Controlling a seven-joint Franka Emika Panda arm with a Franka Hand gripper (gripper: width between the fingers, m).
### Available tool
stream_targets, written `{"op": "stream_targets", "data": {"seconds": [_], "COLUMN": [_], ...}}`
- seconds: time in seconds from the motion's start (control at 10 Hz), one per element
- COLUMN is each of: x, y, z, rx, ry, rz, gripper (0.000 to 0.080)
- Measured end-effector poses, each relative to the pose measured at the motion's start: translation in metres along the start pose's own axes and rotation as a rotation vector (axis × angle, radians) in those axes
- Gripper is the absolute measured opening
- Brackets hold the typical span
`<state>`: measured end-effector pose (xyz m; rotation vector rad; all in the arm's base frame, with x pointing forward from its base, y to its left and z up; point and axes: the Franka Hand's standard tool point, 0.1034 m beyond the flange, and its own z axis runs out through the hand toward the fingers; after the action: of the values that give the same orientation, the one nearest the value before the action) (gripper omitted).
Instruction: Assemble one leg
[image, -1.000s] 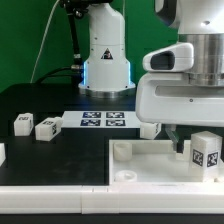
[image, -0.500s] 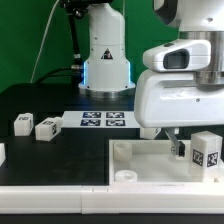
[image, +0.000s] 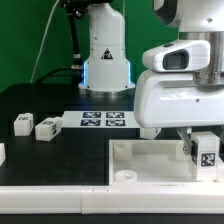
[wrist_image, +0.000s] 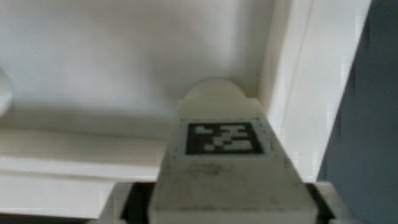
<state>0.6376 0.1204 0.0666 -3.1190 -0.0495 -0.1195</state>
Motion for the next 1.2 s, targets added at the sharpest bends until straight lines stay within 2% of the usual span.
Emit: {"op": "stream_targets", "data": {"seconds": [0.6, 0.9, 1.0, 1.1, 1.2], "x": [0.0006, 0.0, -0.0001, -0.0001, -0.0002], "y": [0.0039, 0.0036, 0.0041, 0.0036, 0.0031], "z": [0.0004, 0.0008, 0.0007, 0.001, 0.001], "rx": [0.002, 0.008, 0.01, 0.011, 0.011], "ry": [0.007, 0.002, 0.0, 0.0, -0.001], "rz": [0.678, 0.892, 0.95, 0.948, 0.942], "gripper": [0.0288, 0.029, 0.0313, 0.0313, 0.0532]}}
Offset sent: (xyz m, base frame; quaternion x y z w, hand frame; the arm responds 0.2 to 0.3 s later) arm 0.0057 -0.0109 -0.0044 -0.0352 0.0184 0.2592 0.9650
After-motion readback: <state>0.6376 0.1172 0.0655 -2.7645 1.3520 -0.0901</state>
